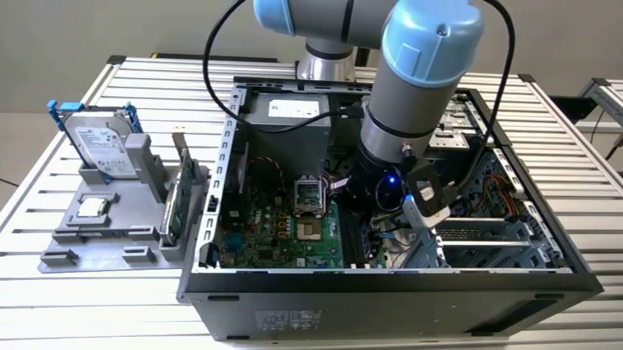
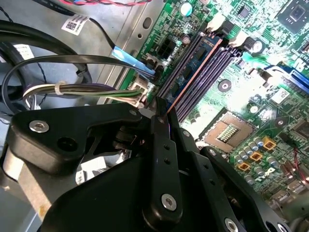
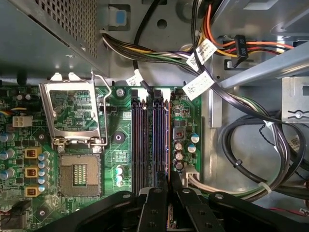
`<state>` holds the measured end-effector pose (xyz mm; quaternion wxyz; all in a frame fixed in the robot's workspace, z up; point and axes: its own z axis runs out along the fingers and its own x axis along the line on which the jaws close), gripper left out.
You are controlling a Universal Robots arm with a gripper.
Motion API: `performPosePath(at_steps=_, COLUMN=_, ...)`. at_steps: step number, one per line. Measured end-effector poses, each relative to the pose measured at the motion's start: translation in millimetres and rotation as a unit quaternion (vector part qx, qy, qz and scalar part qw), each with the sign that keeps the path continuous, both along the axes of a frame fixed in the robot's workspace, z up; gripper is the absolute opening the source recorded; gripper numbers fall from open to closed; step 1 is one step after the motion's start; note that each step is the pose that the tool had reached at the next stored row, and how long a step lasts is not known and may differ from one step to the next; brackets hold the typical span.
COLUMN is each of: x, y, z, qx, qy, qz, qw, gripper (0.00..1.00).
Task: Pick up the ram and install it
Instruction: 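Insert the ram into the slot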
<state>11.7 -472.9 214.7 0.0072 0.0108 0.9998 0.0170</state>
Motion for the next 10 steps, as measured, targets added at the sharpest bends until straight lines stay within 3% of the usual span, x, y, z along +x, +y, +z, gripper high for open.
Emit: performPosePath(at_steps=10, x=0.0, y=0.8, z=-4.1, qx=0.0004, qy=-0.0001, qz=0.000, qw=1.0000, gripper=0.00)
